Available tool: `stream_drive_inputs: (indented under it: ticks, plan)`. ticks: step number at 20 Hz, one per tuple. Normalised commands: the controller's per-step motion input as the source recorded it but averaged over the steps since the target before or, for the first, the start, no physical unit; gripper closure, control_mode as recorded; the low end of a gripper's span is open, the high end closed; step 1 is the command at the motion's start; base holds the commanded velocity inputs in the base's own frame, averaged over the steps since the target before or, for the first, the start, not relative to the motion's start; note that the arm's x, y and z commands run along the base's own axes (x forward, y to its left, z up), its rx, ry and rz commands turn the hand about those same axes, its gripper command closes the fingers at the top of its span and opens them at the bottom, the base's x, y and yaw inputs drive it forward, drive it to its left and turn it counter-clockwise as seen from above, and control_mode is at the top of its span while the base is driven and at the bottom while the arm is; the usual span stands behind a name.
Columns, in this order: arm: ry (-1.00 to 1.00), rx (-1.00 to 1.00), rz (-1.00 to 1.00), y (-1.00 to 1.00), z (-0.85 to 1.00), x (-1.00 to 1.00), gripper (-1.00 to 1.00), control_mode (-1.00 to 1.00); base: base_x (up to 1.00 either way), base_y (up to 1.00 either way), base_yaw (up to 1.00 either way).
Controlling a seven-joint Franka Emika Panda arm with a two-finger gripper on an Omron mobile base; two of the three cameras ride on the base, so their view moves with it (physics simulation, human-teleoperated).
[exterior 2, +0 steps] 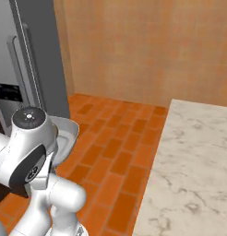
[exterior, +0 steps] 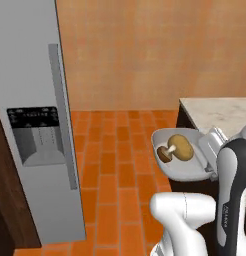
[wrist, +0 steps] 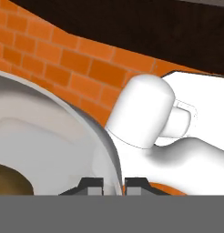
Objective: Take the meat container that has the shrimp and place it on the second highest rack of the freezer. Then take the vegetable container that has the potato and mushroom and place it on the highest rack of the freezer.
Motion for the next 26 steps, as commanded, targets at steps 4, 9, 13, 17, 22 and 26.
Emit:
stream_drive_inputs:
  ticks: [4, 9, 13, 17, 22, 26]
  plan:
    - [0.00, 0.00, 0.00, 0.00, 0.00, 0.00, 1.00, 1.00, 0.99, -0.41, 0.00]
    - [0.00, 0.00, 0.00, 0.00, 0.00, 0.00, 1.00, 1.00, 1.00, -0.26, 0.00]
    - [0.00, 0.00, 0.00, 0.00, 0.00, 0.00, 1.00, 1.00, 1.00, -0.21, 0.01]
    - [0.00, 0.00, 0.00, 0.00, 0.00, 0.00, 1.00, 1.00, 1.00, -0.09, 0.12]
    - [0.00, 0.00, 0.00, 0.00, 0.00, 0.00, 1.00, 1.00, 1.00, -0.01, 0.21]
    - [0.00, 0.00, 0.00, 0.00, 0.00, 0.00, 1.00, 1.00, 1.00, 0.00, 0.37]
